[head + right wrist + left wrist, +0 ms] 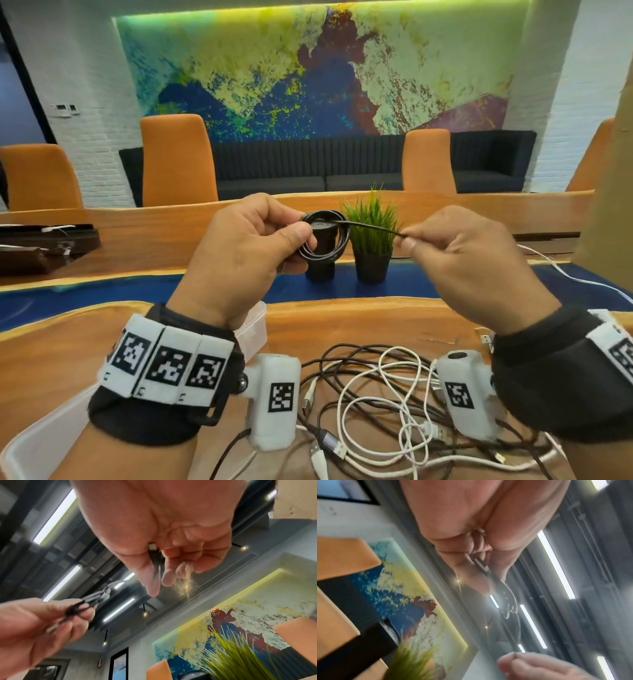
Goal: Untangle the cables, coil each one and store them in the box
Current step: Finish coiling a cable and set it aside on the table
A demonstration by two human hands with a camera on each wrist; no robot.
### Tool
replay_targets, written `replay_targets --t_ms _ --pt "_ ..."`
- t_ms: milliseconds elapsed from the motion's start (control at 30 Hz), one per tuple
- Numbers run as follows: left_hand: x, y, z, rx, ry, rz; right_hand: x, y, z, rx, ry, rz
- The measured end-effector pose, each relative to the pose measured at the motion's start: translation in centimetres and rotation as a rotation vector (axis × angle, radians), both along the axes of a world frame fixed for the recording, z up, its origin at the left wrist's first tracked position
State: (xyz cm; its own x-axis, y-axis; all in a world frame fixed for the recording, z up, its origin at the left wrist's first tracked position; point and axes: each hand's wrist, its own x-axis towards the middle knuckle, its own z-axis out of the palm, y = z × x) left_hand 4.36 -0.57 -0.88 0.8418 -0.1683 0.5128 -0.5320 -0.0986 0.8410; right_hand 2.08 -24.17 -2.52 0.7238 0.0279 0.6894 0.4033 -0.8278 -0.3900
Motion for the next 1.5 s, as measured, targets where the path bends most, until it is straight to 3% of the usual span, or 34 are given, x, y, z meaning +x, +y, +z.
replay_targets --t_ms 133,200,300,367,433,533,700,767,867,967,1100,1200,1267,1400,1500 --pt "-0.4 -1.0 -0.3 -0.079 0.053 -0.103 0.0 1.1 -0.4 -0.082 0.130 0.006" --pt "-0.5 -1.5 -0.4 -0.080 0.066 -0.154 0.1 1.6 -0.5 0.173 0.155 0.072" --pt "-0.8 -1.7 -0.4 -0.067 0.062 -0.202 -0.1 2.4 -0.3 0.818 0.232 0.293" --pt "-0.9 -1.8 -0.4 -0.057 0.051 -0.214 -0.2 2.9 -0.1 1.118 0.319 0.408" --pt "-0.9 -1.9 -0.5 -0.050 0.042 -0.212 -0.3 3.1 0.1 1.291 0.397 0.507" --pt "-0.7 -2.1 -0.8 -0.089 0.021 -0.204 -0.4 3.4 0.0 1.378 0.527 0.649" --pt "-0.4 -2.5 -1.3 -0.055 -0.140 -0.092 -0.8 3.5 -1.0 1.277 0.828 1.011" --pt "-0.3 -2.6 -1.4 -0.019 -0.231 -0.025 -1.1 3.7 -1.0 1.200 0.862 1.038" --pt "-0.2 -2.8 -1.8 0.033 -0.339 0.070 -1.5 4.4 -0.5 1.130 0.819 0.904" --pt "0.3 -2.8 -2.0 -0.070 -0.310 0.155 -1.4 4.3 -0.2 1.072 0.699 0.774" --pt "0.5 -2.8 -1.7 -0.379 -0.083 0.127 -2.1 4.4 0.2 0.857 0.655 0.731" --pt "0.0 -3.4 -1.4 -0.555 0.113 -0.019 -2.6 4.5 0.2 0.721 0.694 0.792" --pt "-0.3 -3.7 -1.3 -0.604 0.223 -0.136 -2.2 3.9 0.1 0.642 0.688 0.721" --pt "-1.2 -4.3 -1.4 -0.461 0.325 -0.329 -1.5 3.5 -0.3 0.492 0.619 0.507" --pt "-1.3 -4.0 -1.6 -0.183 0.152 -0.248 -1.2 3.5 -0.3 0.438 0.517 0.384"
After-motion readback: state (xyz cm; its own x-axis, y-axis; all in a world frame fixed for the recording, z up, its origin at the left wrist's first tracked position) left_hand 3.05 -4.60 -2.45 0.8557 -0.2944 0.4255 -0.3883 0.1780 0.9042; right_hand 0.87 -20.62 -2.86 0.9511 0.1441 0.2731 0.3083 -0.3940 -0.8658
